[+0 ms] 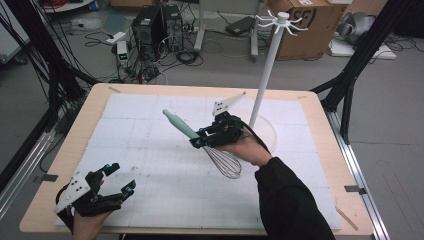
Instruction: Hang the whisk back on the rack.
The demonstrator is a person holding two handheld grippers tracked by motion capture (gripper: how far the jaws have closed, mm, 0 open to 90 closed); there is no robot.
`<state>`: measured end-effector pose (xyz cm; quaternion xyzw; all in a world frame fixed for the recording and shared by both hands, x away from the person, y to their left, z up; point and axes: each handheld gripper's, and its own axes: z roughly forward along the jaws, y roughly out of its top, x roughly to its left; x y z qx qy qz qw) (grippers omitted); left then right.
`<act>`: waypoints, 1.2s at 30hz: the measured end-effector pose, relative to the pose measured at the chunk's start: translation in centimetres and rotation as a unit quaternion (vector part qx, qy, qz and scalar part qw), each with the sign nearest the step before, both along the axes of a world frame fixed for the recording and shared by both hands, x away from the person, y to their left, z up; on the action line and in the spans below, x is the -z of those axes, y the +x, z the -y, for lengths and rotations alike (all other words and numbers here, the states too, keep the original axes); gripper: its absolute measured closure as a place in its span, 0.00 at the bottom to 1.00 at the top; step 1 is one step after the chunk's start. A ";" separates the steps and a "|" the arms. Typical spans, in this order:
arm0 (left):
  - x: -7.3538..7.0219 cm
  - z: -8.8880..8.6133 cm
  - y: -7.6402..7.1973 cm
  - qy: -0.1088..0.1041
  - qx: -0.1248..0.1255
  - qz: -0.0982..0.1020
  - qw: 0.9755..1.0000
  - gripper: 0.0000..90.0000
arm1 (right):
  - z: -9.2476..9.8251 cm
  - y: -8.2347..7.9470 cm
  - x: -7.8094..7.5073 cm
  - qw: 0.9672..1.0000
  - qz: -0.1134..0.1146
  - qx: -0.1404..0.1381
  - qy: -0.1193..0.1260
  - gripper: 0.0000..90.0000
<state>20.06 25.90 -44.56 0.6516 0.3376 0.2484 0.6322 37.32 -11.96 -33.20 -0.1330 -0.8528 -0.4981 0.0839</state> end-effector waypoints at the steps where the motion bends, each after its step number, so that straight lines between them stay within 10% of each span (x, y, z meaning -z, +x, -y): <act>1: 0.0 0.0 0.0 0.000 0.000 0.000 1.000 0.21 | 0.4 0.0 -0.2 1.000 0.002 0.006 0.002 0.77; 13: 0.1 0.1 0.0 0.002 0.000 -0.003 1.000 0.21 | 6.0 -0.1 -2.4 0.995 0.016 0.066 0.066 0.77; 36: 0.2 0.2 0.2 0.002 -0.003 -0.008 1.000 0.21 | 15.1 -0.8 -7.1 0.973 0.053 0.182 0.132 0.77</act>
